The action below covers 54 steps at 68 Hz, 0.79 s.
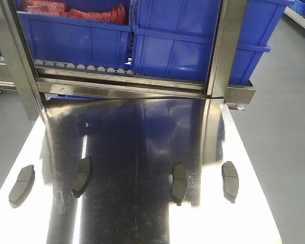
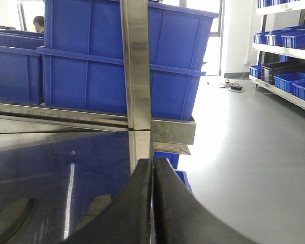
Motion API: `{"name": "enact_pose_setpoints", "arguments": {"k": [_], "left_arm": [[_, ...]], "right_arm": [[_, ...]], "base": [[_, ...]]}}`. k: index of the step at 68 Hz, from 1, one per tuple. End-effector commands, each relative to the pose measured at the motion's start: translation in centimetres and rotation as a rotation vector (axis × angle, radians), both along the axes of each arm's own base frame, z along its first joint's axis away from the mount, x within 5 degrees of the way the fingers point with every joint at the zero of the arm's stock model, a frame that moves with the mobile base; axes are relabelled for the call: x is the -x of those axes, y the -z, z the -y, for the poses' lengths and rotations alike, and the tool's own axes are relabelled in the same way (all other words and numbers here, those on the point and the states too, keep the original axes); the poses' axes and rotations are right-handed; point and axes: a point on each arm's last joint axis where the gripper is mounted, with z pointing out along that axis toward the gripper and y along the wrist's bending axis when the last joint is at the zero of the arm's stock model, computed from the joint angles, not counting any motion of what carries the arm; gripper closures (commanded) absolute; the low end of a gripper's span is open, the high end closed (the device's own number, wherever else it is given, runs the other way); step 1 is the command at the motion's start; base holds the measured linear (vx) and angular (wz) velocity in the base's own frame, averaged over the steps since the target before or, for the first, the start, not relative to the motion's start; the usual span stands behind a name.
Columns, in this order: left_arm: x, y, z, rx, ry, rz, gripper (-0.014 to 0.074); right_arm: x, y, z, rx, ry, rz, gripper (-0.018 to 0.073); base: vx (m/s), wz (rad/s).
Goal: Move and align brake pads A on conveyor
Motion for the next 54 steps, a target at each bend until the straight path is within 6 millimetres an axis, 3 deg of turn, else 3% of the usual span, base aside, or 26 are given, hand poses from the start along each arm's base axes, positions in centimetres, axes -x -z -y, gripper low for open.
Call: {"name": "enact_pose_setpoints", "arguments": {"k": [1,54], "left_arm": [[-0.02,-0.12,0.07,0.000,0.011,0.064,0.0602],[-0.02,-0.12,0.07,0.000,0.011,0.064,0.0602]], "right_arm": [[0.07,-0.30,-0.03,0.004,0.000,0.072,0.0571],[0.07,-0.30,-0.03,0.004,0.000,0.072,0.0571]], "base": [[0.00,0.00],[0.00,0.00]]}}
